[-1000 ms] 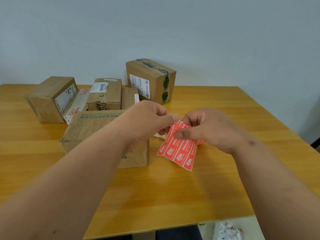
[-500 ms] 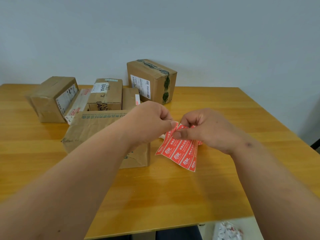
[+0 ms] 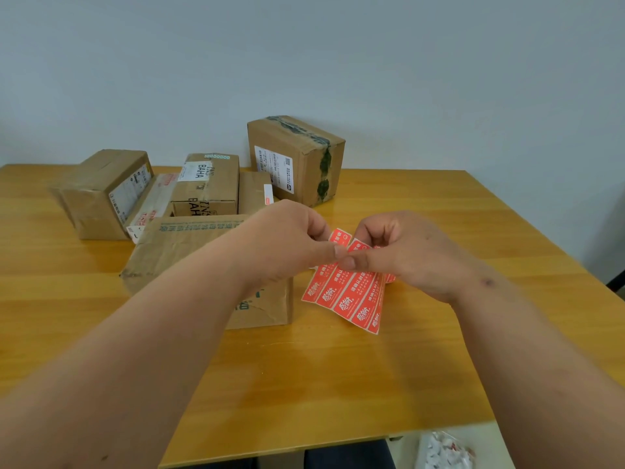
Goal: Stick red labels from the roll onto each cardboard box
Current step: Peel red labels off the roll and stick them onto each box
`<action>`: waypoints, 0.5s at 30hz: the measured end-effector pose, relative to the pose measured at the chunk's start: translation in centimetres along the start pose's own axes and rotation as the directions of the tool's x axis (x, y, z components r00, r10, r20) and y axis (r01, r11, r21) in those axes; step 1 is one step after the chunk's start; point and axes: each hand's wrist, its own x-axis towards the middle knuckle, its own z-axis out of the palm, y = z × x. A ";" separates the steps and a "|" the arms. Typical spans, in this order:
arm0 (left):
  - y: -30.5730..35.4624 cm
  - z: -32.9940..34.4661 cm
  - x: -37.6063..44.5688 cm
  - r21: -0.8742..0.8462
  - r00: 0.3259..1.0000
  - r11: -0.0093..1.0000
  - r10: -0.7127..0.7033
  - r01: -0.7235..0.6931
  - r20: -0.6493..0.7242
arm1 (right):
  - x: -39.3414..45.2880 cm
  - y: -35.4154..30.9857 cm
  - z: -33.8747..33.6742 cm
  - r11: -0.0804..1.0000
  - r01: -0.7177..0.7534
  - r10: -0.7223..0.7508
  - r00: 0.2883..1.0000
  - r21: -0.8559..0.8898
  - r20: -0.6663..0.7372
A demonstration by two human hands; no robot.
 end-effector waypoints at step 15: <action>0.0 0.5 0.4 -0.193 0.995 0.979 -0.080 0.068 -0.058 | -0.3 -1.0 0.1 0.996 -0.019 0.014 0.998 -0.091 -0.056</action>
